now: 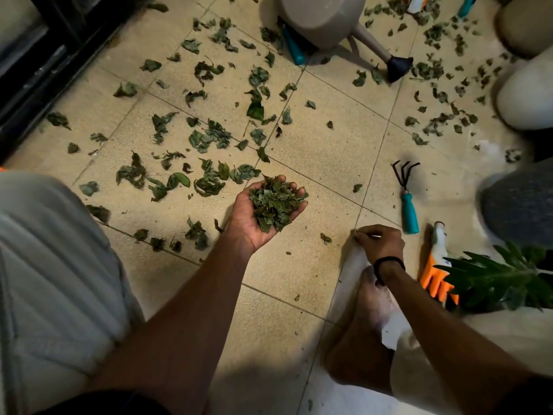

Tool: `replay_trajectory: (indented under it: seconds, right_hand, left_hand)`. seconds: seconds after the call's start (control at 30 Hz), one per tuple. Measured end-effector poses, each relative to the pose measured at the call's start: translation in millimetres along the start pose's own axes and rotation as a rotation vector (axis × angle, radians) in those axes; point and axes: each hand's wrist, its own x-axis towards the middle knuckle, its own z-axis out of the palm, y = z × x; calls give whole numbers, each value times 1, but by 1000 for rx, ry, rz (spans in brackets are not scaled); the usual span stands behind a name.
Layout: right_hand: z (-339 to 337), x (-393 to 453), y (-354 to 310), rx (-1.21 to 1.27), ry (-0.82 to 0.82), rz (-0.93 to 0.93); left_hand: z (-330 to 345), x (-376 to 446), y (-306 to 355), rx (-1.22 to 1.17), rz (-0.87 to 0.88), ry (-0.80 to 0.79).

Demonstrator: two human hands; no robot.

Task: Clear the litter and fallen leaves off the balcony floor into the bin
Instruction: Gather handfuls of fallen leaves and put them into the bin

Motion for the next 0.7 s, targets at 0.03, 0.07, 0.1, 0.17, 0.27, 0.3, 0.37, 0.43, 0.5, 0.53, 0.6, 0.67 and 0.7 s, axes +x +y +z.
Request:
replay_trajectory:
  seconds: [0.03, 0.07, 0.1, 0.17, 0.27, 0.3, 0.37, 0.43, 0.5, 0.53, 0.6, 0.67, 0.7]
  right_hand:
    - [0, -1, 3, 20, -15, 41]
    - [3, -4, 2, 50, -22, 72]
    - [7, -6, 0, 81, -24, 98]
    - [18, -9, -11, 125, -22, 84]
    - [42, -15, -28, 51, -59, -8]
    - [51, -17, -29, -29, -92, -55]
    - [67, -19, -26, -229, -125, -195]
    - [78, -25, -20, -352, -124, -304]
    - [80, -33, -19, -412, -127, -373]
    - [79, -35, -18, -428, -133, -414]
    - [74, -33, -21, -396, -126, -460]
    - [62, -19, -27, -266, -59, -405]
    - [54, -6, -33, -193, -8, -356]
  left_hand:
    - [0, 1, -1, 8, -8, -3]
    - [0, 1, -1, 16, -14, -2]
    - [0, 1, -2, 21, -21, -1]
    - [0, 1, -3, 30, -28, -3]
    - [-2, 1, -2, 32, -44, -12]
    - [-2, 1, -1, 33, -47, -11]
    - [-3, 1, 1, 21, -45, -19]
    - [-4, 1, 3, 10, -33, -32]
    - [-4, 2, 5, 0, -21, -40]
    - [-4, 2, 6, -6, -16, -41]
    - [-5, 3, 9, -17, -3, -31]
    - [-6, 3, 12, -36, 3, -23]
    - [-7, 3, 13, -47, 4, -24]
